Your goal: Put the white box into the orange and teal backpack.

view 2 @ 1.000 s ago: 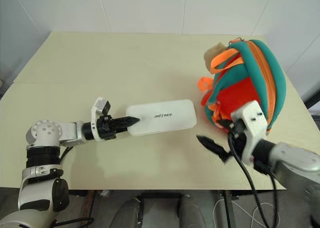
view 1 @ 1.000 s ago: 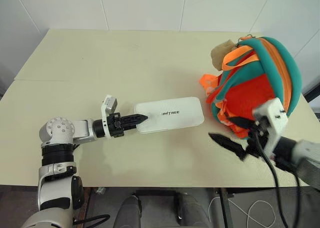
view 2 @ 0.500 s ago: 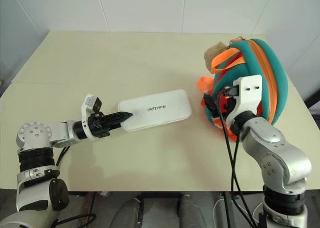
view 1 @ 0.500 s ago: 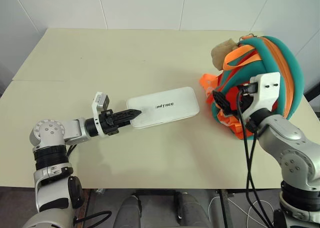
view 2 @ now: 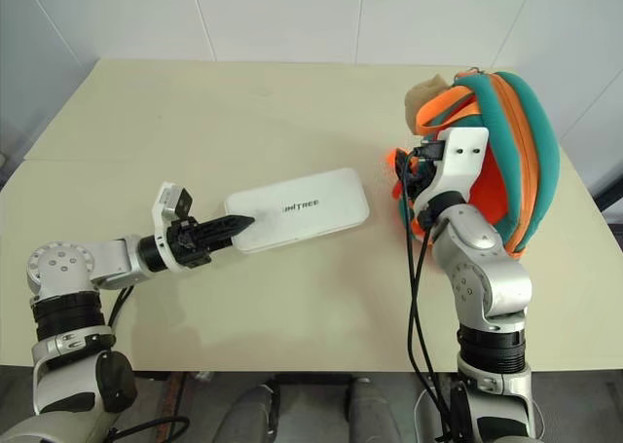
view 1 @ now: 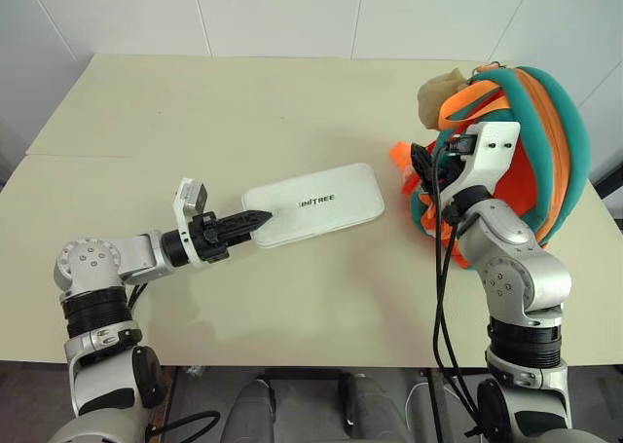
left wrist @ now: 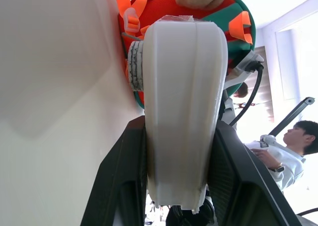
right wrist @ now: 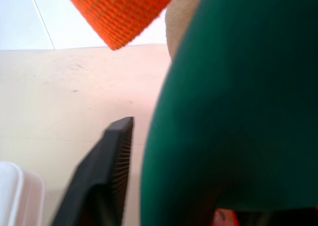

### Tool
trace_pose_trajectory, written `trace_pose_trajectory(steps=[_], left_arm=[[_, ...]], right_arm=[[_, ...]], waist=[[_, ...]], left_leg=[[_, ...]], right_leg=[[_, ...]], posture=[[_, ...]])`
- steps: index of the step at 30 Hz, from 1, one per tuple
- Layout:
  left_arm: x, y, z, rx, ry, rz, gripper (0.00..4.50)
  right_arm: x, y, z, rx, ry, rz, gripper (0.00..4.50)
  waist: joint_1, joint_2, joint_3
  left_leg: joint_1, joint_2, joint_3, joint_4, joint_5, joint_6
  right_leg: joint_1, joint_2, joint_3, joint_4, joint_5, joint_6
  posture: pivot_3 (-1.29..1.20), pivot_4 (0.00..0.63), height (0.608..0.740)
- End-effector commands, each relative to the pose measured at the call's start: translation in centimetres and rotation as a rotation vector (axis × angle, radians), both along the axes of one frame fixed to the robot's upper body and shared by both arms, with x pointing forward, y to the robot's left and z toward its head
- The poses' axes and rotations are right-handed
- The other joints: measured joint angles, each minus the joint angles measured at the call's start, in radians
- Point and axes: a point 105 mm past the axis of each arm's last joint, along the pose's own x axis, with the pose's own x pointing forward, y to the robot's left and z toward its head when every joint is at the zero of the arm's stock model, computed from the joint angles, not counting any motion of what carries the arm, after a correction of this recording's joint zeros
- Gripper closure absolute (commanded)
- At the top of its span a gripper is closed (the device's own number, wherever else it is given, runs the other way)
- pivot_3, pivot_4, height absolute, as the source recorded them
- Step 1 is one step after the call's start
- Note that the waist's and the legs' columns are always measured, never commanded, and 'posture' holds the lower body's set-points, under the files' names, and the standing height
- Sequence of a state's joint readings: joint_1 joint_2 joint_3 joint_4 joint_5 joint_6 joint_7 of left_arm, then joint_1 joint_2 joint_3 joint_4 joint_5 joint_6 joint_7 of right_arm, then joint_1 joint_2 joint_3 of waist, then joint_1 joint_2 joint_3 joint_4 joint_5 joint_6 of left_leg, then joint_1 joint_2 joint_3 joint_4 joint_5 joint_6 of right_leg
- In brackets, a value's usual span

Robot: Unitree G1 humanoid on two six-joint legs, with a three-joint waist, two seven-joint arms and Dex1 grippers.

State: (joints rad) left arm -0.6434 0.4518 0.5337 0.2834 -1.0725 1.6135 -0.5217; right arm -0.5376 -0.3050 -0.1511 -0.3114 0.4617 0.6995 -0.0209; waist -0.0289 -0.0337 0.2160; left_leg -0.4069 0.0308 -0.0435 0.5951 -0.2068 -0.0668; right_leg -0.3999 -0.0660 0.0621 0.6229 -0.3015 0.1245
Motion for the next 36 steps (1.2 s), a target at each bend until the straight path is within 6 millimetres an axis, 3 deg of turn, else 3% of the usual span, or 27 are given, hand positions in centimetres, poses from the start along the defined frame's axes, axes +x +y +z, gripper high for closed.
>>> trace_pose_trajectory(steps=[1, 5, 12, 19, 27, 36], left_arm=[[-0.3, 0.7, 1.4, -0.029, -0.056, 0.014, 3.26], [-0.2, 1.1, 1.9, -0.046, -0.069, 0.026, 3.26], [-0.2, 2.4, 3.0, -0.059, -0.087, 0.044, 3.26], [-0.2, 5.2, 4.4, -0.001, -0.114, 0.117, 3.26], [0.1, 8.4, 6.9, 0.092, -0.225, 0.226, 3.26], [0.2, 9.2, 9.0, 0.157, -0.405, 0.224, 3.26]], right_arm=[[-0.5, 0.6, 2.1, 0.009, -0.066, 0.059, 3.31], [-1.2, 2.5, 2.8, 0.008, -0.070, 0.196, 4.50], [-3.6, 5.6, 3.5, -0.025, -0.059, 0.461, 4.50], [-6.6, 6.6, 3.9, -0.115, -0.038, 0.681, 4.50], [-11.9, 8.3, 5.0, -0.173, -0.031, 1.048, 4.50], [-16.7, 9.4, 6.3, -0.198, -0.063, 1.397, 4.50]], waist=[[-0.002, 0.000, 0.000], [-0.002, 0.000, 0.000], [-0.002, 0.000, 0.000], [-0.004, 0.000, 0.000], [-0.003, 0.000, 0.000], [-0.001, 0.000, 0.000]], left_leg=[[0.000, 0.000, 0.000, 0.000, 0.000, 0.000], [0.000, 0.000, 0.000, 0.000, 0.000, 0.000], [0.000, 0.000, 0.000, -0.001, 0.000, 0.000], [-0.001, 0.001, 0.000, -0.002, 0.000, 0.000], [-0.007, 0.001, 0.001, -0.003, 0.000, 0.000], [-0.015, 0.001, 0.001, -0.002, 0.000, 0.000]], right_leg=[[0.000, 0.000, 0.000, 0.000, 0.000, 0.000], [0.000, 0.000, 0.000, 0.001, 0.000, 0.000], [-0.001, 0.000, 0.000, 0.001, 0.000, 0.000], [-0.003, 0.000, 0.000, 0.001, 0.000, -0.001], [-0.011, 0.000, 0.000, 0.002, -0.001, -0.002], [-0.017, 0.000, 0.000, 0.001, -0.001, -0.002]], posture=[[0.00, 0.150, 0.740], [0.00, 0.150, 0.740], [0.00, 0.150, 0.740], [0.00, 0.150, 0.740], [0.00, 0.150, 0.740], [0.00, 0.150, 0.740]])
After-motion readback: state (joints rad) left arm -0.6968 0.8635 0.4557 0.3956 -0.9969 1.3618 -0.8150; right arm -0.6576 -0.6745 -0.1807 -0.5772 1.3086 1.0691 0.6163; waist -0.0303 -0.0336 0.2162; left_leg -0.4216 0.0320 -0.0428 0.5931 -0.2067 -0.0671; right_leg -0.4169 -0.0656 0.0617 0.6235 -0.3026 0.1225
